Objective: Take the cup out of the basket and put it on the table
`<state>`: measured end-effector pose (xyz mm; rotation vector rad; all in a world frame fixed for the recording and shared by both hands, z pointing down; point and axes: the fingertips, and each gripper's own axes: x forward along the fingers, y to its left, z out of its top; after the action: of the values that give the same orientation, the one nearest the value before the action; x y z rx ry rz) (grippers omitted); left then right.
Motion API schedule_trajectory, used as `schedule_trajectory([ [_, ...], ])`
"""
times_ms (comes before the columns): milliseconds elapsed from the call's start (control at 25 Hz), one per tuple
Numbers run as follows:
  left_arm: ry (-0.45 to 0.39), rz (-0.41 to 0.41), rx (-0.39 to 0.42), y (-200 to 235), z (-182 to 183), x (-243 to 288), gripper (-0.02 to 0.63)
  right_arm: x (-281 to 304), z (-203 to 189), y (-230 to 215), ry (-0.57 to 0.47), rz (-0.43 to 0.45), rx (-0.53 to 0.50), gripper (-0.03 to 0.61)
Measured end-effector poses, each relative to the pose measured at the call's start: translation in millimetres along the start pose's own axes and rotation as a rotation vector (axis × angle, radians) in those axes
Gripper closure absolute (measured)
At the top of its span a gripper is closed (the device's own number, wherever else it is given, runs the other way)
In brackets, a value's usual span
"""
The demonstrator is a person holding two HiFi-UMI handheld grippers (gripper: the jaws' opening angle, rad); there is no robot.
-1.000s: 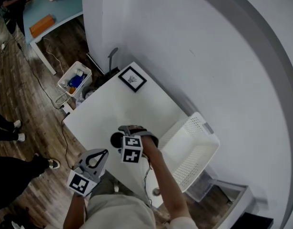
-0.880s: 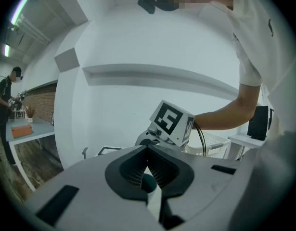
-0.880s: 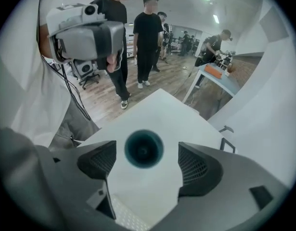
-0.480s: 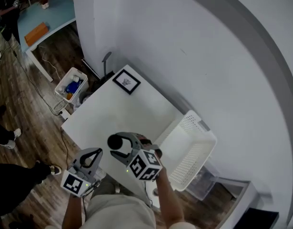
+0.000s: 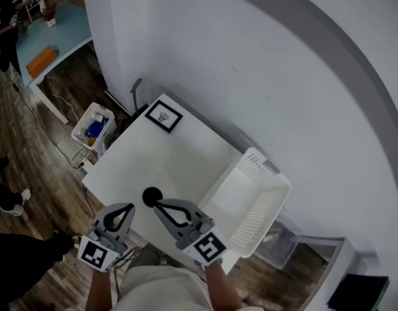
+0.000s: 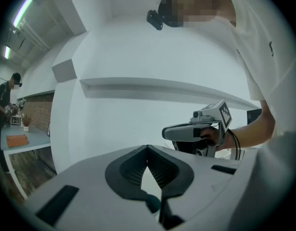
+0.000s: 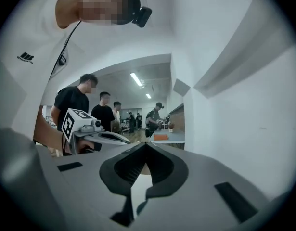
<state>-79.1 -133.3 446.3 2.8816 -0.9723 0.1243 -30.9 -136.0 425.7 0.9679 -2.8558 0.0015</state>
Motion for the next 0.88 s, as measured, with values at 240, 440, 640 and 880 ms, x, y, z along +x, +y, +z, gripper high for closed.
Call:
schedule_trajectory([
  [240,-0.026,-0.009,0.006,1.0,10.8,1.7,0.612,-16.6,22.9,-13.1,-0.186,-0.141,0.146,0.569],
  [440,-0.027,-0.017,0.012,-1.4,12.1,4.4,0.614,-23.2,15.7,-15.5,-0.163,-0.164,0.134,0.569],
  [640,-0.032,-0.026,0.022,-2.8,12.1,7.7,0.612,-20.6,14.6,-14.4,-0.166,-0.170,0.118,0.569],
  [880,-0.025,-0.021,0.015,-3.0,10.8,6.5,0.612,-19.4,12.9,-10.9,-0.159,-0.166,0.108,0.569],
])
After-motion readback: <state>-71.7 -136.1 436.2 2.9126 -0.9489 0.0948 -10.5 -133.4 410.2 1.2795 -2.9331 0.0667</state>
